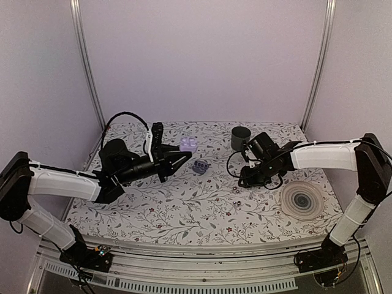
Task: Insert the wireless bluetooth earbuds into the charging case
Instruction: Pick up the left earbud from the center of the board.
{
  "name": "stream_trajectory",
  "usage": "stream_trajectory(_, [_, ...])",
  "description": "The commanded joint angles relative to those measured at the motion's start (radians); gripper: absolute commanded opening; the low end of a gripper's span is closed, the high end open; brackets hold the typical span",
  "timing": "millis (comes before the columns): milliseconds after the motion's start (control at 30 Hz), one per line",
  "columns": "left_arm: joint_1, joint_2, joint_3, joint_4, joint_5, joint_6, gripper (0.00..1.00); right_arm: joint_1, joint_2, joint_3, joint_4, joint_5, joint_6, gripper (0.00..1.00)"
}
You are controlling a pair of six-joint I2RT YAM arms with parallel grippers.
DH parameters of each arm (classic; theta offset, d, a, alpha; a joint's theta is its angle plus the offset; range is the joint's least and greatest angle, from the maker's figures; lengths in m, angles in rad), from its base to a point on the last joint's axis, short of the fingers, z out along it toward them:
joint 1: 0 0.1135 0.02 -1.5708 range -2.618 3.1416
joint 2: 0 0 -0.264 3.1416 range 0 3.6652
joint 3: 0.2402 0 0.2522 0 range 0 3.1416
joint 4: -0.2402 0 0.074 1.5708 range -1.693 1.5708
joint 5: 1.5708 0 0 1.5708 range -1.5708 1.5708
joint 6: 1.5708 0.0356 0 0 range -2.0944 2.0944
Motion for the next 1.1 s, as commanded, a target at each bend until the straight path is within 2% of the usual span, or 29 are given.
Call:
stream_trajectory(0, [0.014, -0.057, -0.015, -0.025, -0.023, 0.025, 0.00, -0.015, 0.017, 0.029, -0.029, 0.061, 0.001, 0.39])
stream_trajectory(333, [0.025, -0.050, 0.007, -0.051, -0.010, 0.032, 0.00, -0.013, -0.054, -0.086, -0.049, 0.071, 0.022, 0.37])
stream_trajectory(767, [0.025, -0.074, -0.004, -0.073, -0.030, 0.016, 0.00, -0.044, 0.049, 0.017, -0.005, 0.046, 0.009, 0.35])
stream_trajectory(1067, [0.024, -0.081, -0.007, -0.087, -0.042, 0.023, 0.00, -0.003, -0.013, -0.053, -0.024, 0.039, -0.048, 0.34])
